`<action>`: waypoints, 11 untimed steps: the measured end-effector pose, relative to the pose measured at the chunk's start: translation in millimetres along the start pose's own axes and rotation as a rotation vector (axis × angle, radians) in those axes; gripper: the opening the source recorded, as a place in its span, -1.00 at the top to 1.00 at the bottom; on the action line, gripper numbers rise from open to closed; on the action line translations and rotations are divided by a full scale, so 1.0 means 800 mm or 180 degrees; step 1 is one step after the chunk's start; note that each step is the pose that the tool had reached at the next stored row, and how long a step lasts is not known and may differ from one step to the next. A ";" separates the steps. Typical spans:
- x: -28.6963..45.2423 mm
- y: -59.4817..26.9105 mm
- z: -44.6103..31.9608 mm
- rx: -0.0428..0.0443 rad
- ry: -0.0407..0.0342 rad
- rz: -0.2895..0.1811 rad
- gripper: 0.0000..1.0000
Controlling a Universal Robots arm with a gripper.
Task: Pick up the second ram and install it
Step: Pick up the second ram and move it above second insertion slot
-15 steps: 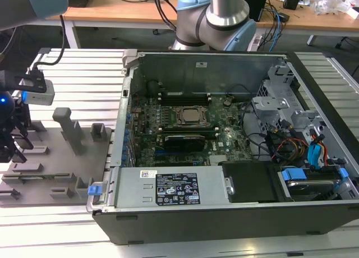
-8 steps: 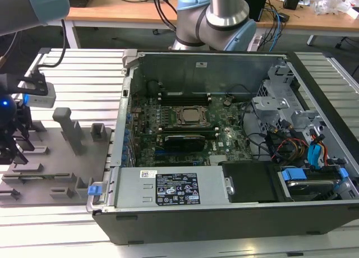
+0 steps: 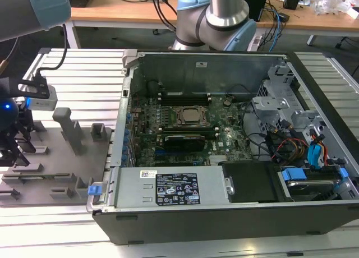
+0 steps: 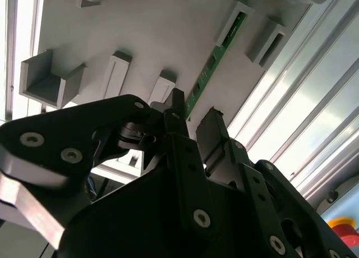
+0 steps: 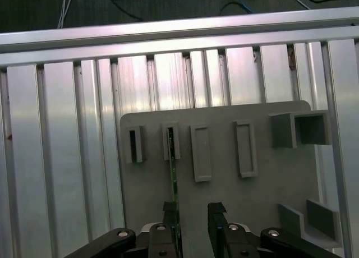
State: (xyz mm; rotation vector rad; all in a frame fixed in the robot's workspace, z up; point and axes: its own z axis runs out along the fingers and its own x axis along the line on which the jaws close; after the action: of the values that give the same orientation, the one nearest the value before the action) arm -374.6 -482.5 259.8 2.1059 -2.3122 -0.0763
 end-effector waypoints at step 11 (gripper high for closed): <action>0.0070 -0.002 0.0229 -0.0001 0.0001 -0.0032 0.28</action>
State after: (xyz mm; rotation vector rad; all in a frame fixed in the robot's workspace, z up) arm -374.5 -487.7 241.3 2.1172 -2.3015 -0.0762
